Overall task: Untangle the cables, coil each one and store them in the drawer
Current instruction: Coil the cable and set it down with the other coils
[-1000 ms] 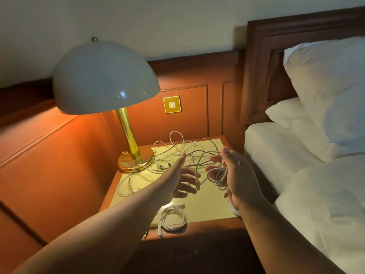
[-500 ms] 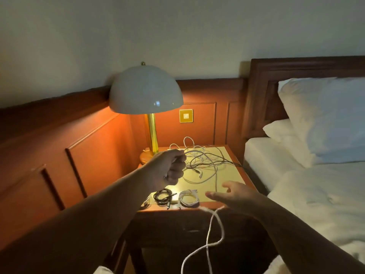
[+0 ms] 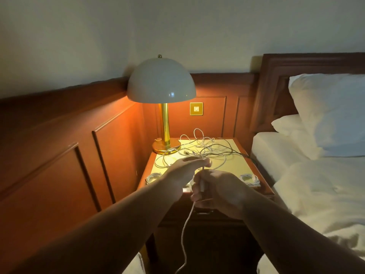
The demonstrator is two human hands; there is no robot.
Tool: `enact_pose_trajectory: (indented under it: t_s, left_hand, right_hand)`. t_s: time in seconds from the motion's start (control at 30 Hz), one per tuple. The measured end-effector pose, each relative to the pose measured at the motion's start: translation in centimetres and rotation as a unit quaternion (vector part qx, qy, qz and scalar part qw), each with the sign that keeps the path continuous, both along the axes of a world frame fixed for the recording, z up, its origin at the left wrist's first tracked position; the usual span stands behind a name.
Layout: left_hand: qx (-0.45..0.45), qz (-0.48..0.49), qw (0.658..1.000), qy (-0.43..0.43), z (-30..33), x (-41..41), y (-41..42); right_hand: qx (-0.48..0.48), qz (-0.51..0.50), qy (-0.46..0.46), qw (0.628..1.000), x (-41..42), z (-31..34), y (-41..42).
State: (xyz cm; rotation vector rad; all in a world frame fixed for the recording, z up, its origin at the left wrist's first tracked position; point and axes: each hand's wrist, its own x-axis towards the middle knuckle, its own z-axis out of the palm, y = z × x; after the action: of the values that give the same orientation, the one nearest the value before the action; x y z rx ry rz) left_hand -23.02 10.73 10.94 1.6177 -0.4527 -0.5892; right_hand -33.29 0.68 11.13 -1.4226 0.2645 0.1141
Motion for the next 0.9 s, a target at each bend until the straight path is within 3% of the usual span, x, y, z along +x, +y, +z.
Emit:
enact_pose_trajectory:
  t_s: [0.13, 0.23, 0.33, 0.47, 0.53, 0.63, 0.7, 0.83, 0.9]
  left_hand:
    - [-0.019, 0.002, 0.989, -0.148, -1.7, 0.9, 0.0]
    - [-0.048, -0.023, 0.996, -0.066, -4.2, 1.6, -0.3]
    - [-0.031, -0.031, 0.998, 0.034, -7.1, 1.6, -0.4]
    - [0.072, -0.128, 0.989, 0.02, -11.3, 1.8, 0.1]
    - [0.13, -0.165, 0.978, -0.019, -12.1, 2.4, 0.3]
    - [0.247, -0.193, 0.93, -0.19, -11.6, 4.5, -0.4]
    - [0.264, -0.148, 0.901, -0.309, -10.9, 6.0, -0.7]
    - [0.198, -0.067, 0.915, -0.345, -11.0, 8.9, -1.0]
    - [0.161, -0.056, 0.945, -0.28, -11.3, 9.7, -1.3]
  right_hand:
    - [0.116, 0.021, 0.035, 0.992, 1.0, -0.4, -0.5]
    - [0.134, 0.037, -0.001, 0.99, 2.1, -0.3, -0.9]
    - [0.013, -0.058, -0.095, 0.994, 4.0, -1.2, -2.3]
    - [-0.023, -0.094, -0.171, 0.981, 6.3, -5.4, -5.9]
    - [-0.159, -0.088, -0.158, 0.971, 6.9, -8.0, -7.4]
    - [-0.457, 0.035, -0.108, 0.882, 8.3, -10.7, -8.5]
    - [-0.518, 0.084, -0.065, 0.849, 9.4, -11.1, -8.1]
    - [-0.365, 0.123, -0.004, 0.923, 11.4, -11.1, -7.5]
    - [-0.173, 0.129, 0.072, 0.974, 11.9, -11.3, -8.1]
